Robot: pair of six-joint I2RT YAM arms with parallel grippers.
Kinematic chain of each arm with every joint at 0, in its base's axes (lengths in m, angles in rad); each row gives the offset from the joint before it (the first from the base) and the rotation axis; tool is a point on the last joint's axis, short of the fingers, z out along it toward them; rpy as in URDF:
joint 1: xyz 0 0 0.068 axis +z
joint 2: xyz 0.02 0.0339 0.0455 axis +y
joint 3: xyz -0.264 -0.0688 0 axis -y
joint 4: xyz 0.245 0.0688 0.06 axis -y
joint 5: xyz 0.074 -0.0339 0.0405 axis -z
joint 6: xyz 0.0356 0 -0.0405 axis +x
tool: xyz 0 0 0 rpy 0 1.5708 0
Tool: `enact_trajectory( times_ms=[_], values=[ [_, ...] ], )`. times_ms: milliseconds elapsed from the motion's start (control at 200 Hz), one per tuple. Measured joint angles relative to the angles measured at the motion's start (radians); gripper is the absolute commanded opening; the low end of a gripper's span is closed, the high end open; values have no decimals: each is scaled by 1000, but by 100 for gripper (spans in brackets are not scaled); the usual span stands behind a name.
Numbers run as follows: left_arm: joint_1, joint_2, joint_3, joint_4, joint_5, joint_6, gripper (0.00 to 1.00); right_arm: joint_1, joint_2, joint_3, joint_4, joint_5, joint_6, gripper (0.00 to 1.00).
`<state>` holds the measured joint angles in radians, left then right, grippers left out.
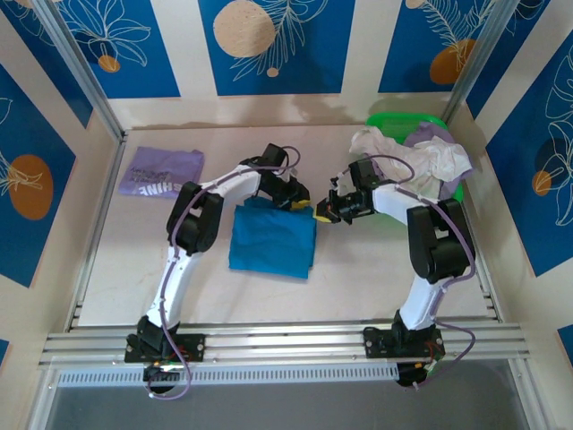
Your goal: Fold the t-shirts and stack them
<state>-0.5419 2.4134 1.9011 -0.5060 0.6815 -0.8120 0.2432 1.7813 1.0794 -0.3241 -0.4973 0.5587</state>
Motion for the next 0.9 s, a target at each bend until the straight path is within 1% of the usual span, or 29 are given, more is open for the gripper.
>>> enact_trajectory(
  times_ms=[105, 275, 515, 650, 810, 900],
  values=[
    [0, 4, 11, -23, 6, 32, 29, 2, -31, -15, 23, 5, 17, 0],
    [-1, 4, 11, -63, 7, 81, 28, 5, -31, -15, 66, 27, 49, 0],
    [-1, -6, -13, -63, 11, 98, 27, 12, -16, 5, 97, 92, 115, 0],
    [-1, -22, -48, -46, 20, 97, 27, 12, 28, 42, 110, 113, 149, 0],
    [-1, -32, -66, -26, 21, 95, 28, 14, 121, 106, 101, 124, 177, 0],
    [2, -32, -61, -34, 17, 95, 34, 19, 161, 120, 97, 143, 178, 0]
  ],
)
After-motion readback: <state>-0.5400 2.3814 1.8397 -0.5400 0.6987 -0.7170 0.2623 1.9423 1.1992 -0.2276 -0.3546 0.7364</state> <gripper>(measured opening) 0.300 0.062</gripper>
